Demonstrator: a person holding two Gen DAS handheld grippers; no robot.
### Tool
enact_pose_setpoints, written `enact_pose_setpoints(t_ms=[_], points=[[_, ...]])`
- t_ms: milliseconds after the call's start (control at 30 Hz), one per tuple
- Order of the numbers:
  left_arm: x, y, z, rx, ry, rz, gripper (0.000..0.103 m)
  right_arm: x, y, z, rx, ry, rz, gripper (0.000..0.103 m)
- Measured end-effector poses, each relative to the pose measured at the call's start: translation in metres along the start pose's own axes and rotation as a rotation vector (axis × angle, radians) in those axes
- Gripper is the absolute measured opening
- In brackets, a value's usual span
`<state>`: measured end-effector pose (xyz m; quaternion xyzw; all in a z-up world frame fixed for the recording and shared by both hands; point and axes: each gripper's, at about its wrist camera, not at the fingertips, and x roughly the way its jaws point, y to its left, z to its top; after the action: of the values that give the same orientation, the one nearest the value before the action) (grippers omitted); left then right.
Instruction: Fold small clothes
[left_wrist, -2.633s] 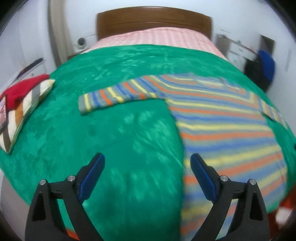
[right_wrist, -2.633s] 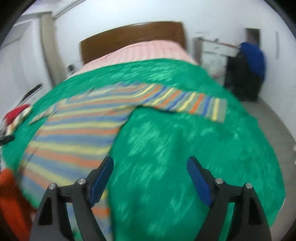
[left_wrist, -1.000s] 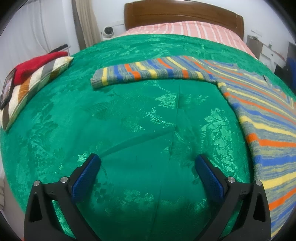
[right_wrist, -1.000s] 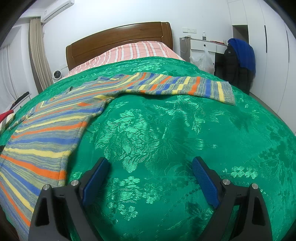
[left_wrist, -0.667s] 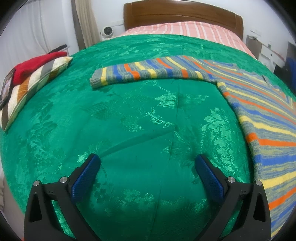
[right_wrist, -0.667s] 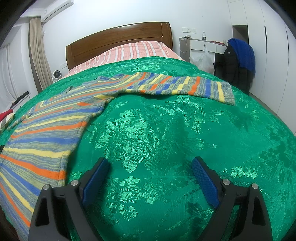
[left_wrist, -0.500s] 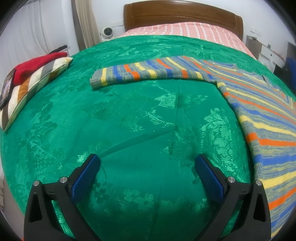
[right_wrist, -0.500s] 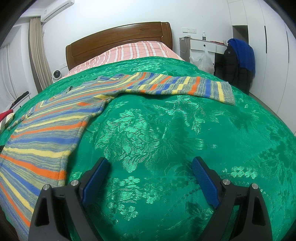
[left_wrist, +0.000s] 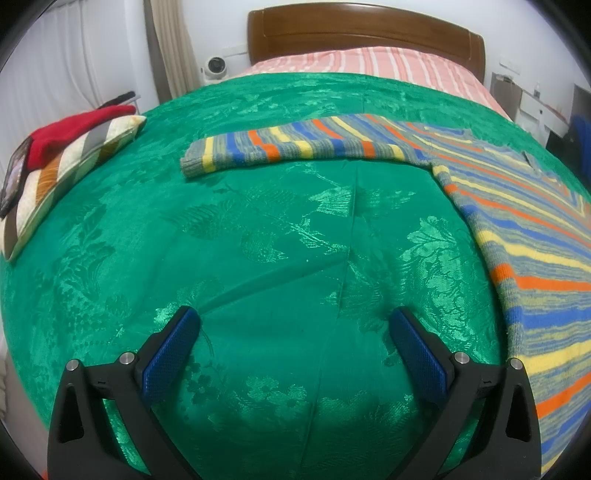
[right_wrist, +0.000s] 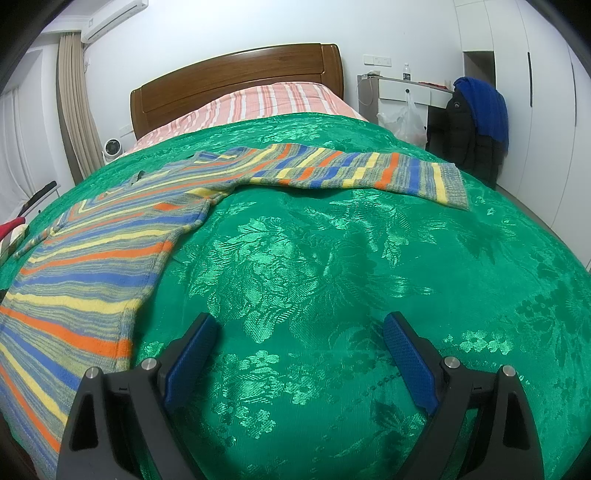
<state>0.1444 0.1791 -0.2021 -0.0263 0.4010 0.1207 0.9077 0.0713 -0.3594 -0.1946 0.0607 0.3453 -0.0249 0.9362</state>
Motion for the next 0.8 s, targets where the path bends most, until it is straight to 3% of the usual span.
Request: enact_pose_setpoints(t_ms=[667,800], points=[[0.0,0.0,0.0,0.0,-0.001,0.001,0.103,-0.001,0.0,0.0,-0.002,0.002,-0.005,0.091],[0.0,0.0,0.0,0.0,-0.002,0.001,0.103,-0.006,0.0,0.011,0.004,0.08,0.0,0.091]])
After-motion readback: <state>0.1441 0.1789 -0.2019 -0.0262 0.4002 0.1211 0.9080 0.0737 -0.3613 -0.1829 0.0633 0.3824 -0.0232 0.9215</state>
